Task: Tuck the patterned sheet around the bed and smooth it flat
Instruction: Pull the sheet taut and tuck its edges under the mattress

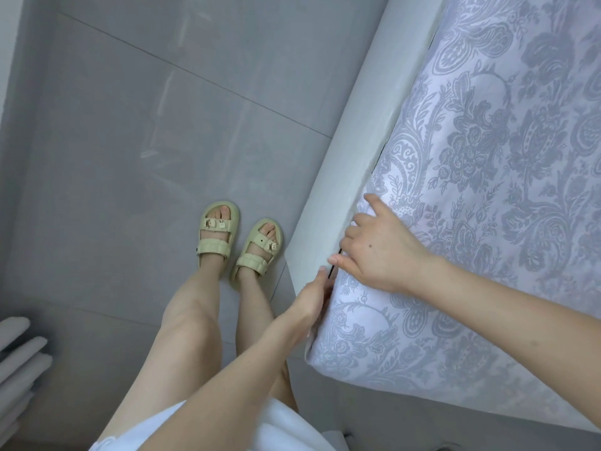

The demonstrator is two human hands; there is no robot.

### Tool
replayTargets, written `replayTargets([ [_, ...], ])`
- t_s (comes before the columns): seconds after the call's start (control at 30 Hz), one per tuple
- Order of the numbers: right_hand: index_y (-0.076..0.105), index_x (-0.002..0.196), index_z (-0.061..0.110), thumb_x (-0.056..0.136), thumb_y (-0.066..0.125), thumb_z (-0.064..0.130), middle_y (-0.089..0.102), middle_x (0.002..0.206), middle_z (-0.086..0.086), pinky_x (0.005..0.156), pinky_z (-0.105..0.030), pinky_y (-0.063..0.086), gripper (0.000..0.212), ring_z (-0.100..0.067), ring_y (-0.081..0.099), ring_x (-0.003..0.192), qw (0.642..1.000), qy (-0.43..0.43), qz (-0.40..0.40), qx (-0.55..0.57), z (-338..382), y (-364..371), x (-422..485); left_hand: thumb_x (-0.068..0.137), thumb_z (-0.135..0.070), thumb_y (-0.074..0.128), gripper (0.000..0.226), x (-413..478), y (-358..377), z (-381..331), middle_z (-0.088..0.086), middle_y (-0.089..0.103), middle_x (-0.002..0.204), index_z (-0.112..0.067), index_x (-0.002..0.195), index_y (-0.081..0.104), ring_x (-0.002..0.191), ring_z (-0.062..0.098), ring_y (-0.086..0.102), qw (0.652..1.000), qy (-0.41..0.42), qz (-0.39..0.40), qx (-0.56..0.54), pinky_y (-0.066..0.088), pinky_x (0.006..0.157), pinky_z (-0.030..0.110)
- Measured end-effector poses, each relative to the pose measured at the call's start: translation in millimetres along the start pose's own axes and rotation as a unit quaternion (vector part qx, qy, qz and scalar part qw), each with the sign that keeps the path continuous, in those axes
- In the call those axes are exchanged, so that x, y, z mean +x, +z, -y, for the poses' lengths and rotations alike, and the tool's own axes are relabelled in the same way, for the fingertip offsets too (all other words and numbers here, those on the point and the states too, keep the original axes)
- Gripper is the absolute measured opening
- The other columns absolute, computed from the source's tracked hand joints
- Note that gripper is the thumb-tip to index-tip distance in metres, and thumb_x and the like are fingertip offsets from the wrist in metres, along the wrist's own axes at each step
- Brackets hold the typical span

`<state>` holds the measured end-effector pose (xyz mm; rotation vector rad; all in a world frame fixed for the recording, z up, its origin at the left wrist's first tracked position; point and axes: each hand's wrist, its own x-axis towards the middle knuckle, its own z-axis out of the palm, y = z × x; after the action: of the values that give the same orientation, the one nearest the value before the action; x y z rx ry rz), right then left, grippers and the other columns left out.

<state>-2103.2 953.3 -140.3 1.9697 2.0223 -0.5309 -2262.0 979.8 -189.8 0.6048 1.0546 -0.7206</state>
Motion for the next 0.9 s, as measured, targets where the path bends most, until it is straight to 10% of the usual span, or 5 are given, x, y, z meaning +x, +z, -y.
replayTargets([
  [0.1,0.07,0.055,0.013,0.091,0.031,0.043,0.06,0.052,-0.001,0.092,-0.048,0.036,0.061,-0.026,0.057,0.059,1.0,-0.011,0.002,0.003,-1,11,4,0.08,-0.081,0.019,0.076,10,10,-8,-0.003,0.067,0.115,-0.028,0.11,0.065,0.105,0.012,0.061,0.999,-0.006,0.005,0.049,0.046,0.095,0.031],
  [0.53,0.067,0.088,0.021,0.101,0.022,0.036,0.071,0.093,-0.004,0.096,-0.038,0.026,0.049,-0.023,0.059,0.083,0.977,0.04,0.199,0.069,31,-12,26,0.102,-0.039,0.02,0.053,2,-49,-81,0.008,0.065,0.084,-0.007,0.093,0.061,0.072,0.02,0.058,0.978,0.084,-0.124,0.144,0.045,0.071,0.03],
  [0.63,0.071,0.094,0.022,0.093,0.036,0.036,0.071,0.095,0.001,0.105,-0.037,0.024,0.037,-0.018,0.063,0.098,0.946,0.159,-0.005,0.282,43,-23,6,0.101,-0.032,0.031,0.038,-11,-54,-97,0.009,0.064,0.097,-0.008,0.098,0.06,0.081,0.023,0.057,0.965,0.151,-0.142,0.16,0.043,0.07,0.029],
  [0.73,0.069,0.107,0.019,0.086,0.042,0.032,0.07,0.109,0.002,0.099,-0.037,0.031,0.036,-0.019,0.063,0.105,0.884,0.346,-0.248,0.195,34,-24,-35,0.1,-0.028,0.036,0.029,-30,-43,-108,0.003,0.062,0.105,-0.013,0.105,0.06,0.093,0.02,0.054,0.957,0.199,-0.117,0.177,0.043,0.079,0.028],
  [0.9,0.013,0.151,0.022,0.101,0.027,0.035,0.009,0.158,0.004,0.119,-0.033,0.003,0.053,-0.009,0.005,0.146,0.829,0.459,0.05,0.314,75,-6,-80,0.098,-0.026,0.039,0.032,-60,-13,-105,-0.001,0.059,0.112,-0.013,0.122,0.056,0.101,0.02,0.053,0.944,0.207,-0.075,0.245,0.043,0.093,0.032],
])
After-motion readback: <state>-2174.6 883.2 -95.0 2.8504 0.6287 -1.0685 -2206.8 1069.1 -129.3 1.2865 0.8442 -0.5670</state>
